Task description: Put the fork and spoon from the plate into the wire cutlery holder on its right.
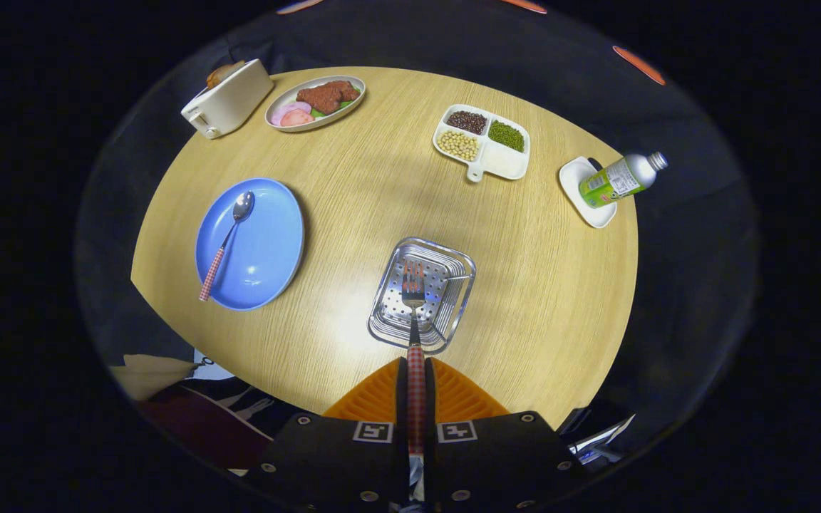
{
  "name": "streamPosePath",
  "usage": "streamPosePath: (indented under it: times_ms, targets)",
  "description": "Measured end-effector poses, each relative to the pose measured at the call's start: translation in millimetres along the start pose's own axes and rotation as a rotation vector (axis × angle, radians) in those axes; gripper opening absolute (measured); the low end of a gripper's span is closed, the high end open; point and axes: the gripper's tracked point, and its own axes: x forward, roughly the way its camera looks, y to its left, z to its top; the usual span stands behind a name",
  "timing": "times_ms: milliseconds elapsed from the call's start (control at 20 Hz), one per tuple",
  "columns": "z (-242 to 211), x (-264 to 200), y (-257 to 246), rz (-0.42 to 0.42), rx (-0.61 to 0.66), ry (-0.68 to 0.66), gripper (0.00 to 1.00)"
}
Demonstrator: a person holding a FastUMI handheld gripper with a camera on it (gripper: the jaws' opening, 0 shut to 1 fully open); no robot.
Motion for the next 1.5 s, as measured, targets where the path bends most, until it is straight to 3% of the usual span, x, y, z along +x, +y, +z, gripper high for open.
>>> streamPosePath:
  times_ms: [400,750,850,1100,1200,1350,1500]
  targets:
    - [5,24,-2,0.012,-0.008,0.078,0.09]
    - [21,21,2,0.032,0.044,-0.002,0.18]
    - [24,14,5,0.036,0.065,-0.041,0.26]
    - [30,-10,21,0.034,0.071,-0.165,0.72]
    - [33,-19,32,0.041,0.087,-0.220,0.84]
    - [39,-39,54,0.044,0.121,-0.311,0.97]
    - [44,-53,79,0.035,0.125,-0.403,0.99]
